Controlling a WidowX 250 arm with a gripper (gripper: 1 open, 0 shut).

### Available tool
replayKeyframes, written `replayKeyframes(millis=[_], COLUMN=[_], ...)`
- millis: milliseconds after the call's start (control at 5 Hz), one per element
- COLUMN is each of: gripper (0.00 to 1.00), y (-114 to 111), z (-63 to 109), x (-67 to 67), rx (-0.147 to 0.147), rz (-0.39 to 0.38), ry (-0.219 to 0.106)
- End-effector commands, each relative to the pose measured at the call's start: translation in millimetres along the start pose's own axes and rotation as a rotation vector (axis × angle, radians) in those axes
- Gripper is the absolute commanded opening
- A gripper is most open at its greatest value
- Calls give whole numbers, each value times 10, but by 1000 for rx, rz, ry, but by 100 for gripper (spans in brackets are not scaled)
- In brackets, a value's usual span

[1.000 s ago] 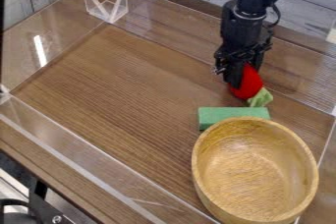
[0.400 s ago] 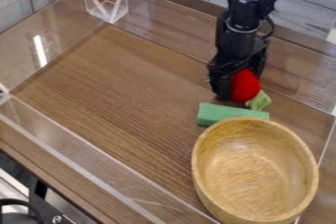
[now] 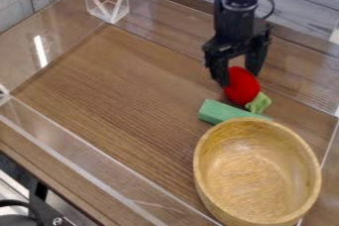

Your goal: Move the red object to the right side of the table

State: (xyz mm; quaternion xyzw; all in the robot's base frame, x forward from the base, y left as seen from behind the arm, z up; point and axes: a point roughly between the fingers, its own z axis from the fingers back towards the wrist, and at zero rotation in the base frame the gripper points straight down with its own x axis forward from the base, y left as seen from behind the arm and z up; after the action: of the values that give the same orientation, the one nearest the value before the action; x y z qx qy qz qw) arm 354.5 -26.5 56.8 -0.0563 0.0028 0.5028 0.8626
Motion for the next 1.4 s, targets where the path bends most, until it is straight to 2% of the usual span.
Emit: replayKeyframes(millis=[0, 200, 400, 600, 800, 1200], gripper=[100, 100, 0, 100, 100, 100], y=[-236, -353, -420, -465, -515, -341], z=[418, 719, 987, 987, 910, 869], x=[-26, -150, -308, -409, -463, -201], rx=[-102, -140, -169, -164, -143, -106], rz=[-81, -162, -264, -310, -357, -325], ry=[-6, 28, 21, 20, 14, -15])
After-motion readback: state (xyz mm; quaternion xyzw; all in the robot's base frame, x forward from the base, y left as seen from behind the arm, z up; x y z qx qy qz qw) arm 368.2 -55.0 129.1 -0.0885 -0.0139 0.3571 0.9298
